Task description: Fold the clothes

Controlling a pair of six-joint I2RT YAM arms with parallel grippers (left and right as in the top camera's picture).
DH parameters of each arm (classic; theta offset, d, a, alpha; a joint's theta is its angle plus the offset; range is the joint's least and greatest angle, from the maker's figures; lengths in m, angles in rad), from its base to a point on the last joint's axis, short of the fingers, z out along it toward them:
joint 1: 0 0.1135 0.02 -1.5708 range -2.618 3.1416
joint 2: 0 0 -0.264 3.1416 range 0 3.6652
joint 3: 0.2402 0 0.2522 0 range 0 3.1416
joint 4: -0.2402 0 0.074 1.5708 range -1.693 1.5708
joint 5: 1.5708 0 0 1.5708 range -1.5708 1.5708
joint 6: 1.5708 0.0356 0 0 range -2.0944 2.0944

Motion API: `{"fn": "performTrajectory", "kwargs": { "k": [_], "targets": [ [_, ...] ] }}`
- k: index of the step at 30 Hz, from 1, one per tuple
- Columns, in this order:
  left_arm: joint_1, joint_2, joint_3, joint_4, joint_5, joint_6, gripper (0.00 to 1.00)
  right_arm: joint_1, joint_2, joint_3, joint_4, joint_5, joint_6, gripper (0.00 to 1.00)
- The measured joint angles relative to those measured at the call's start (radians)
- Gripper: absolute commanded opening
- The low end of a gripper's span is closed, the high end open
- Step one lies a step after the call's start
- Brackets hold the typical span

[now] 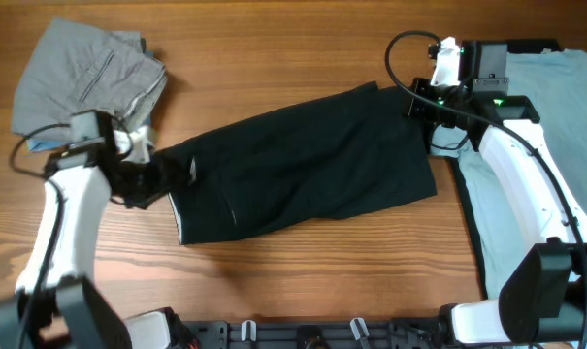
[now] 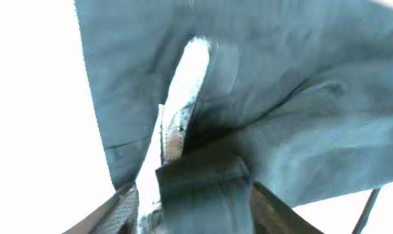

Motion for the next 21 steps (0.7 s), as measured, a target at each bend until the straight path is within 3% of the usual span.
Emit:
{"fn": "performTrajectory", "kwargs": {
  "k": [4,7,10,12,15,16,18,21],
  "targets": [
    [0.064,-0.175,0.026,-0.188,-0.050,-0.116,0.67,0.000,-0.001,0.000,0.000,0.000,0.000,0.04],
    [0.064,-0.159,-0.021,-0.145,-0.056,-0.184,0.65,0.000,-0.001,0.000,0.000,0.000,0.000,0.04],
    [0.064,-0.109,-0.115,-0.003,-0.016,-0.233,0.51,0.000,-0.002,0.000,0.000,0.000,0.000,0.04],
    [0.064,-0.051,-0.149,0.104,0.035,-0.274,0.47,0.000,-0.002,0.000,0.000,0.000,0.000,0.04],
    [0.064,-0.002,-0.153,0.122,0.116,-0.290,0.40,0.000,-0.002,0.000,0.000,0.000,0.000,0.04],
    [0.064,0.003,-0.155,0.128,0.126,-0.296,0.34,0.000,-0.002,0.000,0.000,0.000,0.000,0.04],
    [0.064,0.006,-0.156,0.157,0.148,-0.311,0.04,0.000,-0.002,0.000,0.000,0.000,0.000,0.04],
    [0.064,0.006,-0.159,0.206,0.142,-0.326,0.04,0.000,-0.002,0.000,0.001,0.000,0.000,0.04]
  ]
}}
